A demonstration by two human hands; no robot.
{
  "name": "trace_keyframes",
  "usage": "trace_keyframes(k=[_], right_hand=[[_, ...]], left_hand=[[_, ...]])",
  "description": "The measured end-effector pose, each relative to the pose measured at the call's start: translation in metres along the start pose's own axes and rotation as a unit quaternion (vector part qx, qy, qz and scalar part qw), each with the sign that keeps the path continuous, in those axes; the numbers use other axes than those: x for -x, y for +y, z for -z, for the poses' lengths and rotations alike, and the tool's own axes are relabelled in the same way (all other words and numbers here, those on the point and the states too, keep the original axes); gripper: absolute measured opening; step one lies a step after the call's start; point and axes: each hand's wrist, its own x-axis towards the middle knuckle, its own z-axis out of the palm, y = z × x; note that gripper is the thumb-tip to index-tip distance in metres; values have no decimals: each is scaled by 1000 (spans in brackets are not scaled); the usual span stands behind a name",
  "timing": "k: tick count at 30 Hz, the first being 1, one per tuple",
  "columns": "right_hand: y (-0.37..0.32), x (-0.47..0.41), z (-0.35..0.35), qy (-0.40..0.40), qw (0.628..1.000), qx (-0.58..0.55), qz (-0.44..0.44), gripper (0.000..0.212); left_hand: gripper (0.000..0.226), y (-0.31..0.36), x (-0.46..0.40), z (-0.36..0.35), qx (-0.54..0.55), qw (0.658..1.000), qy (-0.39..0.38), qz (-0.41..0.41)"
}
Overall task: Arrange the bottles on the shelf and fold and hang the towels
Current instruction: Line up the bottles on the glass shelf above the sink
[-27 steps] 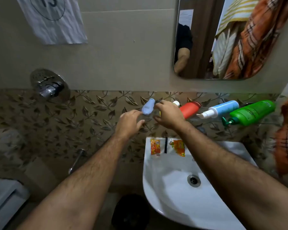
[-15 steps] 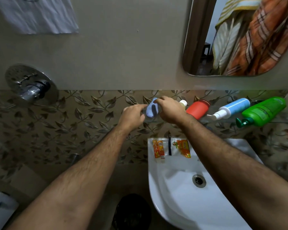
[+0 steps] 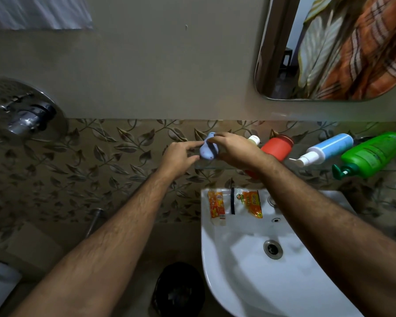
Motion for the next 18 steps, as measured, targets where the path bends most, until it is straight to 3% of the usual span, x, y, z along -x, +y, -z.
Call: trace_keyframes(k=[3, 6, 11, 18], right_hand=[[4, 4, 3, 15, 998, -65, 6, 45], [8, 6, 10, 49, 987, -155, 8, 33], [8, 6, 18, 86, 960, -264, -46, 18], [5, 5, 13, 96, 956, -269, -68, 18]], left_hand=[[39, 3, -3, 4, 35, 997, 59, -19], [30, 5, -7, 9, 67, 992, 101, -41], [18, 17, -9, 8, 161, 983, 84, 8], [21, 22, -6, 2, 175, 980, 84, 53]])
